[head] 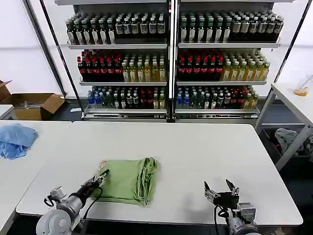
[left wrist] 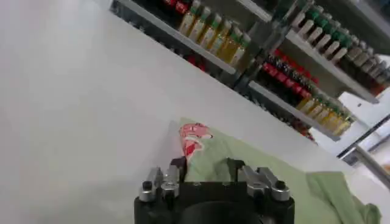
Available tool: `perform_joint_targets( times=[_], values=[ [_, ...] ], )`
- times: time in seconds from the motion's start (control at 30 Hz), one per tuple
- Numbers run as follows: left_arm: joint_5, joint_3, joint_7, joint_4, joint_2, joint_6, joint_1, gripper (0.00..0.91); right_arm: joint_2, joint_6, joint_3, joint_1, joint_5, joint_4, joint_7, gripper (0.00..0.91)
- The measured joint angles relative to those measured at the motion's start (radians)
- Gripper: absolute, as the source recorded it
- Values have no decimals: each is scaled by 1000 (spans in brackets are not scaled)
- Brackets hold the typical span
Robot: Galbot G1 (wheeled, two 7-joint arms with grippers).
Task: Fold and organize the clothes.
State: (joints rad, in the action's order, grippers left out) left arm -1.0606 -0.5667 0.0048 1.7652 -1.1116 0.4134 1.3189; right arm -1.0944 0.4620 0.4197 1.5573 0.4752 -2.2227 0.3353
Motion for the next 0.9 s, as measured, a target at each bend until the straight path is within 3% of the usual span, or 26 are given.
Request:
perform_joint_targets(
  times=[0.63, 0.9],
  values=[
    [-211, -87, 11, 20, -50, 4, 4, 71, 7, 4, 5, 2, 8, -21, 4, 907],
    [-241, -247, -11, 82, 15, 10, 23, 60, 18, 3, 9, -11, 23, -23, 3, 907]
  ],
)
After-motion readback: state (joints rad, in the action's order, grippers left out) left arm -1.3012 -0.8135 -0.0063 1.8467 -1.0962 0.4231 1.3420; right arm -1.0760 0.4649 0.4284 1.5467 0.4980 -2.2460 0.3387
